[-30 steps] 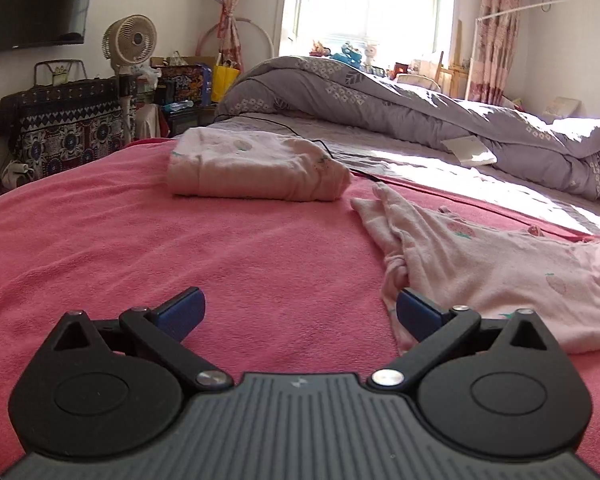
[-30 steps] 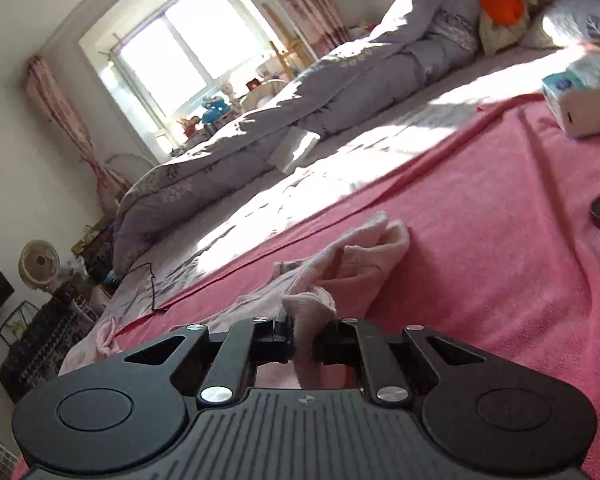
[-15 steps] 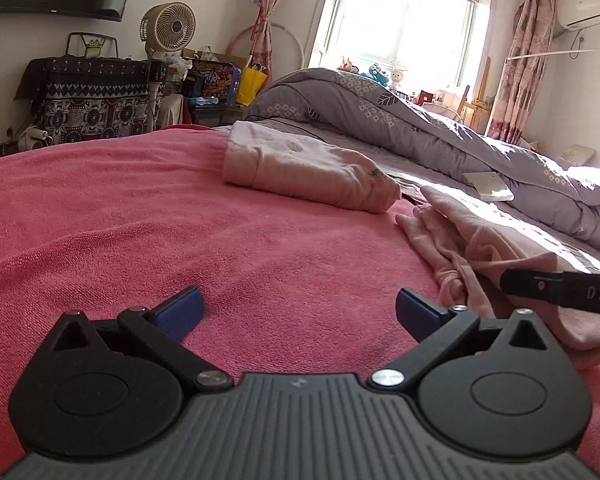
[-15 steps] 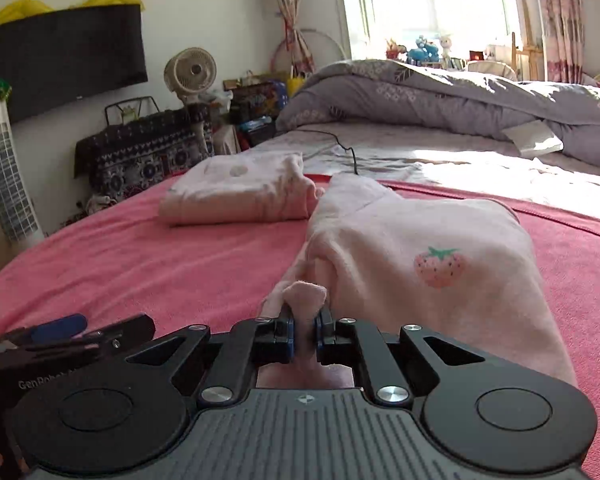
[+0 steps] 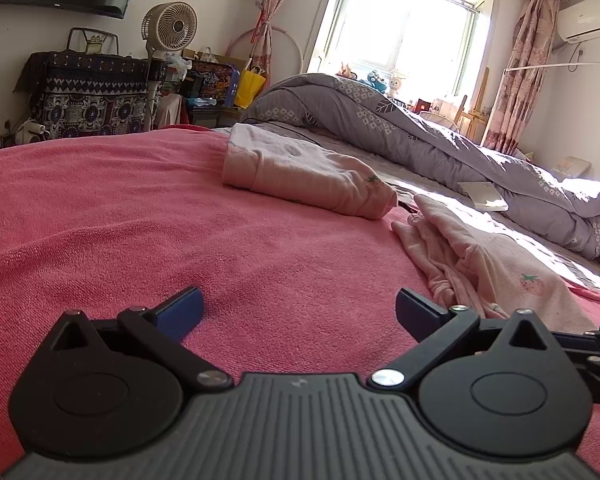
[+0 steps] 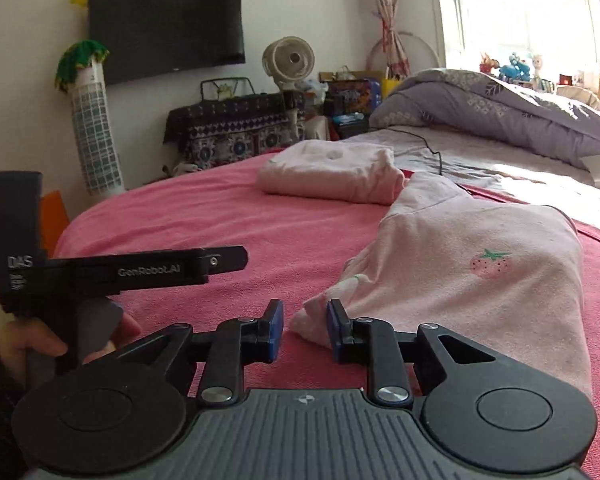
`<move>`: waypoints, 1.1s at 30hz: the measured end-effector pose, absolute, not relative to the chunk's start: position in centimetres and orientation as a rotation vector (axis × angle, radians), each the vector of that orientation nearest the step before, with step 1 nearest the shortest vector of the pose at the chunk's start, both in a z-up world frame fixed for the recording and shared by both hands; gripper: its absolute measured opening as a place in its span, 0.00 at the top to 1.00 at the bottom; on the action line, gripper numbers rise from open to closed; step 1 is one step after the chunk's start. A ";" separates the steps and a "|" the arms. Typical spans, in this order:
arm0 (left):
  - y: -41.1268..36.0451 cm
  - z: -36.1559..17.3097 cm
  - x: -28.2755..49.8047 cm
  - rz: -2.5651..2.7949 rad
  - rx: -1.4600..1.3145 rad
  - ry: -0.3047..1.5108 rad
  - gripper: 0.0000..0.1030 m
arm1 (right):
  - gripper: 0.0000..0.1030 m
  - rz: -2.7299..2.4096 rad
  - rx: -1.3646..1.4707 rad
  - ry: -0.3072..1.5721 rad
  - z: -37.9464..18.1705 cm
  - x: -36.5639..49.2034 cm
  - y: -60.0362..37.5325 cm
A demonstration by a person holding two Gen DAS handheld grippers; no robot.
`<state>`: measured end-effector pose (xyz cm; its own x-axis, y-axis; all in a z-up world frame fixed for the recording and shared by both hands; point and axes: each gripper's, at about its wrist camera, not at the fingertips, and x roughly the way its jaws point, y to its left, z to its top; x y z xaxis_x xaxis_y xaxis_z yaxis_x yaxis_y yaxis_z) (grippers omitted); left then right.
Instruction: Fold clothes
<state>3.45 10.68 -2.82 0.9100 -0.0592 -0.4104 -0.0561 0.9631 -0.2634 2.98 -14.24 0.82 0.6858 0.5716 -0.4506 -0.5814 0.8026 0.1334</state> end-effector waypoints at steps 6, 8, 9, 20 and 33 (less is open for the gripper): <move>10.7 -1.5 4.1 0.032 -0.328 0.450 0.00 | 0.67 0.376 -0.098 0.471 -0.4 4.8 -15.0; 9.2 -0.4 4.5 0.024 -0.266 0.426 0.00 | 0.71 0.450 -0.174 0.523 -1.4 4.9 -13.6; 8.3 -0.1 4.7 0.000 -0.233 0.409 0.00 | 0.73 0.536 -0.182 0.498 -0.9 4.1 -13.6; -0.4 -2.7 7.1 0.113 0.241 0.532 0.00 | 0.49 0.261 -0.042 0.383 4.1 8.0 -22.9; 1.6 -2.9 6.3 0.046 0.152 0.535 0.00 | 0.31 0.350 -0.069 0.593 2.9 19.8 -15.9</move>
